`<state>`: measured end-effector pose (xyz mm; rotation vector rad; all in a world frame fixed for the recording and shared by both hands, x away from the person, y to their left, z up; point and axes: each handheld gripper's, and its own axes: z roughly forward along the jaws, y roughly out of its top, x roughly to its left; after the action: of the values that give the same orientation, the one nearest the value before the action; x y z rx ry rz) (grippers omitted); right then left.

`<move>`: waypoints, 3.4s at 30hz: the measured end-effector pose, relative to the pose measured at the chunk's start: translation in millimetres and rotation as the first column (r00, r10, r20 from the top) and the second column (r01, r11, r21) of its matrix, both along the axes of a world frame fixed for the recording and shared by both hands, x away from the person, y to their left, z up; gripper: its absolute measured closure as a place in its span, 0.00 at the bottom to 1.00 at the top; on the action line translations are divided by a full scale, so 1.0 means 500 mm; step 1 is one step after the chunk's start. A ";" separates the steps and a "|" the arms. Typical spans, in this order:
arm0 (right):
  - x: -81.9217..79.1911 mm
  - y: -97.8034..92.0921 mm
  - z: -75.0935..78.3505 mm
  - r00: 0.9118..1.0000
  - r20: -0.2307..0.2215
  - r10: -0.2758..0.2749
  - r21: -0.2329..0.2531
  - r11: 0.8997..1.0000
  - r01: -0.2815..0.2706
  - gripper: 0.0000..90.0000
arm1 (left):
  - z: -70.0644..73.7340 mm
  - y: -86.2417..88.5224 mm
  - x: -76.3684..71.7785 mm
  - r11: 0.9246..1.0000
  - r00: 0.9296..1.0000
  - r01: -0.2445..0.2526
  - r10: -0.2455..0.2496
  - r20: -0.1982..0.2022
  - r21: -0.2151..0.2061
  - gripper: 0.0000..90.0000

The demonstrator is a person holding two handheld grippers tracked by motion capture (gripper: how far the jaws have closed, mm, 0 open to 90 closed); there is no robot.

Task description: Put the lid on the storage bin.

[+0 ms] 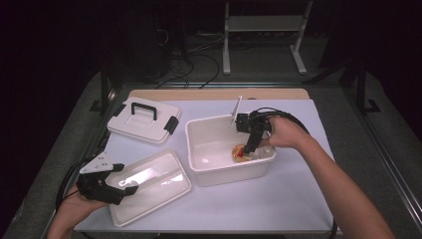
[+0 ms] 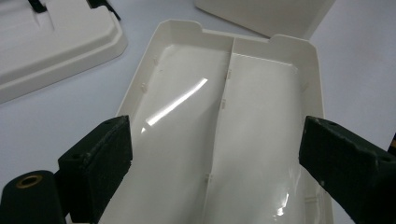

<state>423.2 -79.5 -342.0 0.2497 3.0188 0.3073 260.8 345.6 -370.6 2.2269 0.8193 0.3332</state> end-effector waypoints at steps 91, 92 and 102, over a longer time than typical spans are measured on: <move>-0.132 -0.291 0.074 0.962 0.032 -0.272 0.277 0.927 0.253 0.29 | -0.031 -0.043 0.018 0.998 0.999 0.030 -0.028 -0.035 0.062 0.11; -0.133 -0.294 0.073 0.961 0.032 -0.275 0.280 0.925 0.255 0.29 | -0.032 -0.044 0.019 0.997 0.999 0.032 -0.030 -0.036 0.065 0.11; -0.150 -0.318 0.040 0.954 0.018 -0.300 0.291 0.914 0.282 0.29 | -0.035 -0.061 0.028 0.990 0.997 0.067 -0.061 -0.050 0.123 0.15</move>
<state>348.3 -238.6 -321.8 0.6915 2.8099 0.7071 274.7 315.0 -388.1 2.3794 0.7680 0.3113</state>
